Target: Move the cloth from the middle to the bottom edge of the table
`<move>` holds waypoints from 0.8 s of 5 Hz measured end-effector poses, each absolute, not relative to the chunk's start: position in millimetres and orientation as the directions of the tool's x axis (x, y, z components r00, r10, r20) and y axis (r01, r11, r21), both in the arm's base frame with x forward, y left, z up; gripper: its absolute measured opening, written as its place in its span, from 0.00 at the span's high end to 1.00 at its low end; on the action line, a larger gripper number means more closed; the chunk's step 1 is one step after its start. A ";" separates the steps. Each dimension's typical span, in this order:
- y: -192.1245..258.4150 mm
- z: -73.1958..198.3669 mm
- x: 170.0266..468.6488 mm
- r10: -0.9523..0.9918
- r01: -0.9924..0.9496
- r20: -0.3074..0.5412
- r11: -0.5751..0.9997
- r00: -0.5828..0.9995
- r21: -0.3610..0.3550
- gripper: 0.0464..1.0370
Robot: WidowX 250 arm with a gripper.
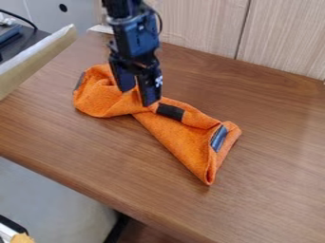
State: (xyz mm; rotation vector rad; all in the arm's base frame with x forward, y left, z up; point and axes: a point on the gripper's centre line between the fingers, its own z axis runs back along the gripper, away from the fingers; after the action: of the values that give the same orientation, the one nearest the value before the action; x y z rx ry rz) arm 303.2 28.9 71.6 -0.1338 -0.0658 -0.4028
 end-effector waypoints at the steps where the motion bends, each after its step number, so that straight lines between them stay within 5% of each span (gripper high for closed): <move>1: 23.2 55.1 307.5 -0.397 0.404 0.078 0.905 0.914 -0.133 0.04; 2: 16.2 47.7 321.3 -0.404 0.414 0.091 0.900 0.910 -0.138 0.08; 3: 8.7 40.4 328.4 -0.421 0.430 0.086 0.892 0.903 -0.143 0.22; 4: 7.5 39.9 330.5 -0.419 0.428 0.094 0.894 0.903 -0.131 0.52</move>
State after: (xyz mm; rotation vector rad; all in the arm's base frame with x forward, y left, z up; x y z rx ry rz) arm 330.5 7.5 39.9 -0.1498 -0.0638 -0.4391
